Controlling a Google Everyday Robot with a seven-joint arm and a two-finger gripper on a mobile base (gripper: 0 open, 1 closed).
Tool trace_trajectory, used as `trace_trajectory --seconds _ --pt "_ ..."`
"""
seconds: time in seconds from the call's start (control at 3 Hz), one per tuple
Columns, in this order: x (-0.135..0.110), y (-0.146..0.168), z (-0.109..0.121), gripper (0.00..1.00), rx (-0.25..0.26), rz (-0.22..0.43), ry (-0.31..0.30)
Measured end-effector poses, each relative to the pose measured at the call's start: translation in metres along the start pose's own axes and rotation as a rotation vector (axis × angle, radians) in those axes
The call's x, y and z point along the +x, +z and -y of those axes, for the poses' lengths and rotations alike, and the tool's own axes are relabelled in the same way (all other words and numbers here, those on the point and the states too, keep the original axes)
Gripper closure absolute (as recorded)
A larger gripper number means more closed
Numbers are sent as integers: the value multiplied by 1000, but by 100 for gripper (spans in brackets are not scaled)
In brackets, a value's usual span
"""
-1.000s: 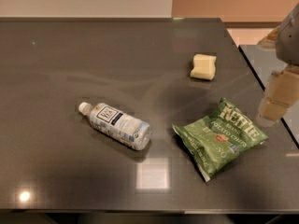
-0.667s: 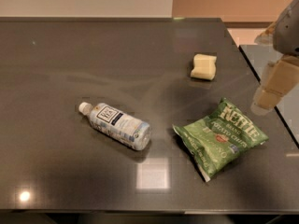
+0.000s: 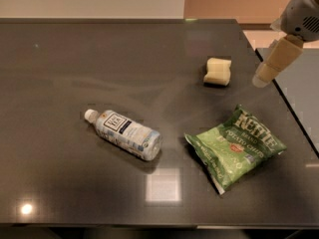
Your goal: Move sponge near blue plastic bottle
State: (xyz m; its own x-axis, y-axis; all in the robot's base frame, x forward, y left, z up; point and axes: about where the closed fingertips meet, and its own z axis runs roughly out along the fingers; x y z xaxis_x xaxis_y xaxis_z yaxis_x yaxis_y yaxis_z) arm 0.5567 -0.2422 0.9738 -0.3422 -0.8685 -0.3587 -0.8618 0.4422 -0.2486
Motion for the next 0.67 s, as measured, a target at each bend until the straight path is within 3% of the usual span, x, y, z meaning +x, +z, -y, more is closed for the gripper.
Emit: trace_trajectory --seconds 0.33,0.67 --pt "-2 29 41 0 40 19 72" --pt "-12 61 65 0 44 48 124"
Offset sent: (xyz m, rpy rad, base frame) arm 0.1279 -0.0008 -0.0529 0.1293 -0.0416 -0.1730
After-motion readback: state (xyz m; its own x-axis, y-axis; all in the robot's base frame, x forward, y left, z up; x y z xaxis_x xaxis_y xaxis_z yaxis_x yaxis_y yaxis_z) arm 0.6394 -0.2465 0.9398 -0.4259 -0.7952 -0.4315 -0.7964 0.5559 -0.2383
